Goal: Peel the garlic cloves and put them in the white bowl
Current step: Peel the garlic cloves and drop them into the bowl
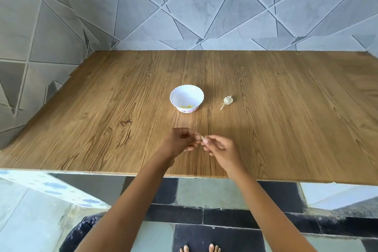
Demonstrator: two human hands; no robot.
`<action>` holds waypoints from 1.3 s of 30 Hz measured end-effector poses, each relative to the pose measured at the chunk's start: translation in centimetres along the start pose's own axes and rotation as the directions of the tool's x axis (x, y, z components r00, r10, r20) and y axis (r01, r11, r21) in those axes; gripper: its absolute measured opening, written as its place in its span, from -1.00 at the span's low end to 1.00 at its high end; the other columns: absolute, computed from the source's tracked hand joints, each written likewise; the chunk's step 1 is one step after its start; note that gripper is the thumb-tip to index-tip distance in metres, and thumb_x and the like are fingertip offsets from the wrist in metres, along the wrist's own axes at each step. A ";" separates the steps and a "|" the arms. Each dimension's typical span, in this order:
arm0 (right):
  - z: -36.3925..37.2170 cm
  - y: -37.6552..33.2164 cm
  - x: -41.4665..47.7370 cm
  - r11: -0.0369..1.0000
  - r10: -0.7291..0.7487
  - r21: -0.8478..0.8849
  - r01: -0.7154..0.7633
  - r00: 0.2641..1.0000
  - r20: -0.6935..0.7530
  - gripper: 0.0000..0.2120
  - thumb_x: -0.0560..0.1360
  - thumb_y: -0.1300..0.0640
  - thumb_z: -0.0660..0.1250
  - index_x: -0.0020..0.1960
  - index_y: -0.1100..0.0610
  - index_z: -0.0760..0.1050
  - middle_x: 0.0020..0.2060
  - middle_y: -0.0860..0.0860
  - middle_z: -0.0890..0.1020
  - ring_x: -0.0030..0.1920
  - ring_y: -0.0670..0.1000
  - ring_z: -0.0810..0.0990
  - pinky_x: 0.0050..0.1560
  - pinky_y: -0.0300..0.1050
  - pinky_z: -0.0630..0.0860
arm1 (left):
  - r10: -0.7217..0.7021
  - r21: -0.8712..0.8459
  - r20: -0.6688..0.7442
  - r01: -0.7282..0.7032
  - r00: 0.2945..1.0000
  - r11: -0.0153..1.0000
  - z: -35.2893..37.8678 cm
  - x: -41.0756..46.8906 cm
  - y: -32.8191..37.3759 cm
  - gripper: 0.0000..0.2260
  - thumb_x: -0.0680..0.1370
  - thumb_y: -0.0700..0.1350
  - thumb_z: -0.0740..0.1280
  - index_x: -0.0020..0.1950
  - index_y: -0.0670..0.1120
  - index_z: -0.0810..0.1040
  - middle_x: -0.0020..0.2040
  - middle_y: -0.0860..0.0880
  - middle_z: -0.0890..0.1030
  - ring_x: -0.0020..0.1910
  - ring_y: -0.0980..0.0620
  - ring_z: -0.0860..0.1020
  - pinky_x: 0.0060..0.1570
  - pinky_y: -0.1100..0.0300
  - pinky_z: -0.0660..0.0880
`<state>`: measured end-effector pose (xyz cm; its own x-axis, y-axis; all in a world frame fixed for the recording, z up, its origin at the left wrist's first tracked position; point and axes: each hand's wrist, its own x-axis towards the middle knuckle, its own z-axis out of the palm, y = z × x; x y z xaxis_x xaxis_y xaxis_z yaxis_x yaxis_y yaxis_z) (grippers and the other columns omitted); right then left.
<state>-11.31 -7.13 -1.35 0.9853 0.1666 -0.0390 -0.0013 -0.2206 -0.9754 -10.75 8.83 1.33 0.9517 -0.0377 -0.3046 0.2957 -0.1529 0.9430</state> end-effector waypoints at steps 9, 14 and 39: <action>-0.2 -0.2 1.0 0.997 -0.076 0.012 0.075 0.997 0.027 -0.94 0.46 0.28 0.40 -0.18 0.17 0.61 -0.35 -0.09 0.62 -0.33 -0.23 0.54 -0.25 -0.38 0.46 | 0.015 0.157 -0.029 -0.011 0.999 0.988 0.3 -0.5 0.2 -0.92 0.54 -0.21 0.36 -0.15 -0.15 0.58 -0.26 -0.08 0.59 -0.32 0.11 0.51 -0.26 0.31 0.48; -0.3 1.2 1.6 0.697 -0.550 -0.485 0.528 0.828 0.111 -0.93 0.44 0.30 0.40 -0.21 0.18 0.56 -0.31 -0.07 0.58 -0.37 -0.14 0.47 -0.40 -0.26 0.41 | -0.085 0.174 -0.006 0.085 0.996 0.981 0.1 0.0 0.7 -0.87 0.53 -0.24 0.36 -0.23 -0.17 0.58 -0.30 -0.07 0.58 -0.34 0.10 0.51 -0.29 0.33 0.49; -2.0 -2.2 2.8 0.761 0.407 0.327 -0.560 0.805 0.432 -0.88 0.53 0.28 0.26 -0.15 0.24 0.53 -0.39 0.00 0.56 -0.41 -0.13 0.49 -0.39 -0.35 0.47 | 0.444 0.384 0.053 -0.429 0.894 0.818 0.1 1.3 -1.4 -0.96 0.50 -0.20 0.41 -0.11 -0.07 0.61 -0.23 0.18 0.61 -0.26 0.23 0.53 -0.16 0.33 0.46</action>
<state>-8.25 -8.09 1.10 0.7183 0.4597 -0.5223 -0.6091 0.0526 -0.7914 -9.90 8.87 -0.45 0.9782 -0.1544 0.1391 -0.1979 -0.4881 0.8500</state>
